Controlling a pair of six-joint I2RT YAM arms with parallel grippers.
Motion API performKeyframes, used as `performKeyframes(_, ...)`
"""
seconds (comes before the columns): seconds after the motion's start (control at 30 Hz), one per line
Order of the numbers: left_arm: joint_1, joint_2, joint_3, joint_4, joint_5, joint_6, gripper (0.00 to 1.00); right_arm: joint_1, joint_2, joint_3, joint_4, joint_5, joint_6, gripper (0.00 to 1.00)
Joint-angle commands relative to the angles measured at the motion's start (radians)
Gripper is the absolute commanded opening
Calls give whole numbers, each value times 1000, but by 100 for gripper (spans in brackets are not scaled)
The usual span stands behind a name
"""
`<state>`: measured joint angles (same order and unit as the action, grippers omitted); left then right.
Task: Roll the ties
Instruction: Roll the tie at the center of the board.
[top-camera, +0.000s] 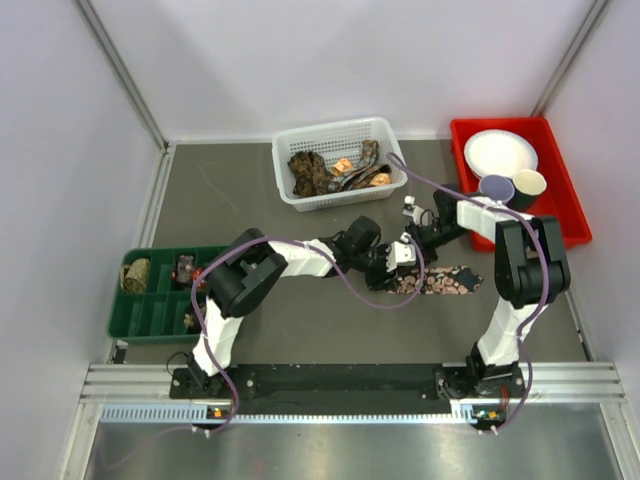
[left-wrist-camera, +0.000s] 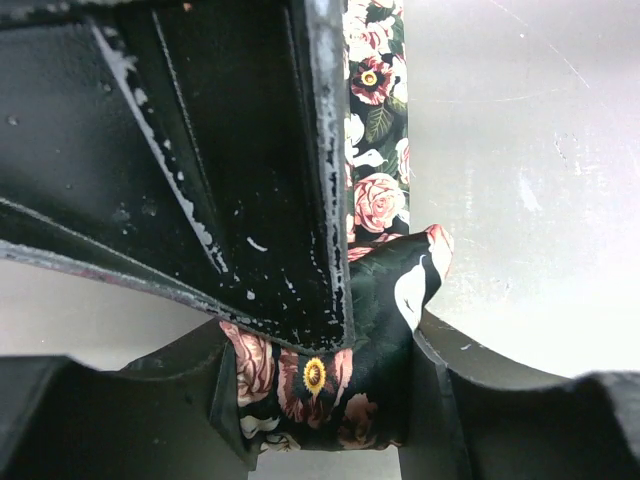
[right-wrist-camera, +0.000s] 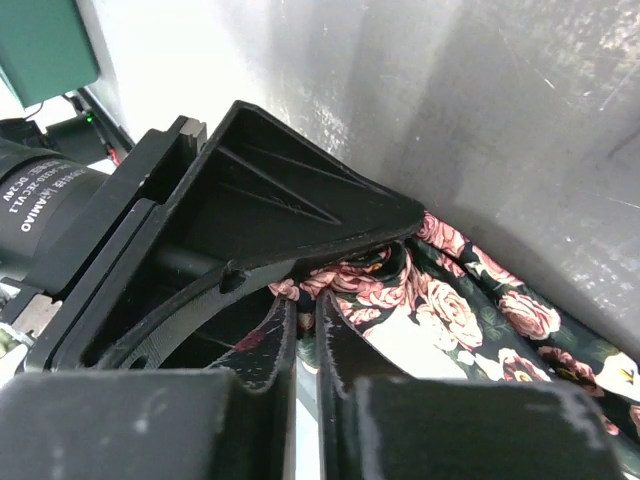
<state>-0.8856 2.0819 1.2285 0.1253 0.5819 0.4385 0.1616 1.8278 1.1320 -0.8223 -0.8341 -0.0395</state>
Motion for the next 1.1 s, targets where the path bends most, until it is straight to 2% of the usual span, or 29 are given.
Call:
performKeyframes(0.0,-6,132,-84,-326,-137,31,10,23,28,-14,34,145,-13,0)
performKeyframes(0.03,-4,130,-92,-314,-131,28,18,21,31,-11,37,179,-13,0)
performKeyframes(0.07,-3,124,-96,-300,-125,20,31,19,37,-8,41,194,-14,0)
performKeyframes(0.13,0,118,-110,-276,-97,9,41,18,41,-9,55,261,-13,0)
performKeyframes(0.17,11,107,-118,-226,-68,5,49,18,38,-12,72,280,-14,0)
performKeyframes(0.27,22,80,-161,-60,2,-35,65,21,42,-17,81,361,-37,0)
performKeyframes(0.3,22,75,-167,-20,15,-41,68,21,42,-20,92,380,-40,0)
performKeyframes(0.5,30,95,-176,210,131,-139,70,52,30,-44,112,490,-59,0)
performKeyframes(0.7,39,132,-216,543,225,-319,72,110,19,-54,133,602,-22,0)
performKeyframes(0.83,33,182,-253,797,256,-432,78,147,21,-44,140,691,-5,0)
performKeyframes(0.9,27,201,-259,839,225,-466,79,171,25,-40,140,722,7,0)
performKeyframes(1.03,8,263,-248,924,159,-517,70,179,41,-21,126,762,59,0)
performKeyframes(1.07,7,271,-245,938,147,-532,64,177,44,-18,123,751,58,0)
